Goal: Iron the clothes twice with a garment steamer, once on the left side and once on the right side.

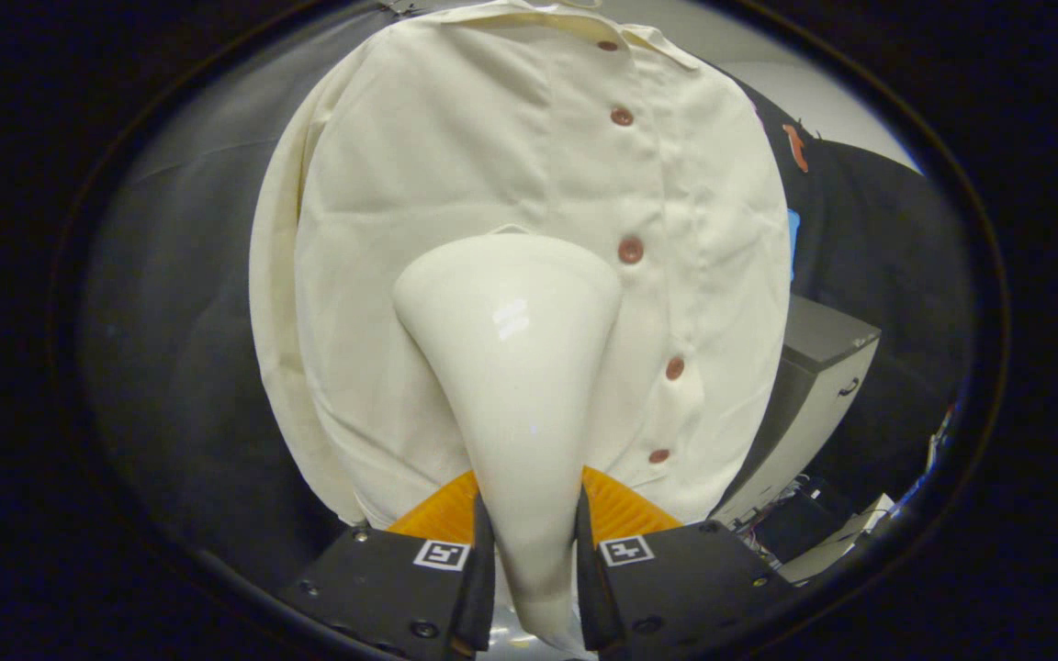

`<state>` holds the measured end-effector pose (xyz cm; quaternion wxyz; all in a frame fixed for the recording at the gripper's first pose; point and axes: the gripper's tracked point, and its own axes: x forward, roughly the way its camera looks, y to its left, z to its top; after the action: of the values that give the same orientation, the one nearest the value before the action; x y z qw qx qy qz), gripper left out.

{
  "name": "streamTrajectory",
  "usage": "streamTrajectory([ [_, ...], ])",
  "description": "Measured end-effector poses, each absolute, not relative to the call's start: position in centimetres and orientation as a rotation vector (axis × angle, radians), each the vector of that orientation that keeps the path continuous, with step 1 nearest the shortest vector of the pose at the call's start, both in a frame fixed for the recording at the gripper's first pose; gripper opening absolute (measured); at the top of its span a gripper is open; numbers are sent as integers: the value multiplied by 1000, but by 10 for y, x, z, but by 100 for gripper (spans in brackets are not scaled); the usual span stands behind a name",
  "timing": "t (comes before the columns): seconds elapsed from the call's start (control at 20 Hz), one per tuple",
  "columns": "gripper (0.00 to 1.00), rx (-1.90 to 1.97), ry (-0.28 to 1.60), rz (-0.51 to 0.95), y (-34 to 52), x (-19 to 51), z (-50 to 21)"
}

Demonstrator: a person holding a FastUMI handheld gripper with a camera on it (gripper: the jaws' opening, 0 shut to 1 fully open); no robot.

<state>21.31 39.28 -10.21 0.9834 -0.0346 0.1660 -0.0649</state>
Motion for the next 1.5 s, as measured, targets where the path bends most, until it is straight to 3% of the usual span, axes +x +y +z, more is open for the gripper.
streamTrajectory([
  [0.6,38,-120,583,-122,395,182,-230],
  [0.95,38,-93,653,-115,392,167,-263],
  [1.3,38,-130,730,-62,394,145,-272],
  [1.5,38,-150,698,-28,395,133,-227],
])
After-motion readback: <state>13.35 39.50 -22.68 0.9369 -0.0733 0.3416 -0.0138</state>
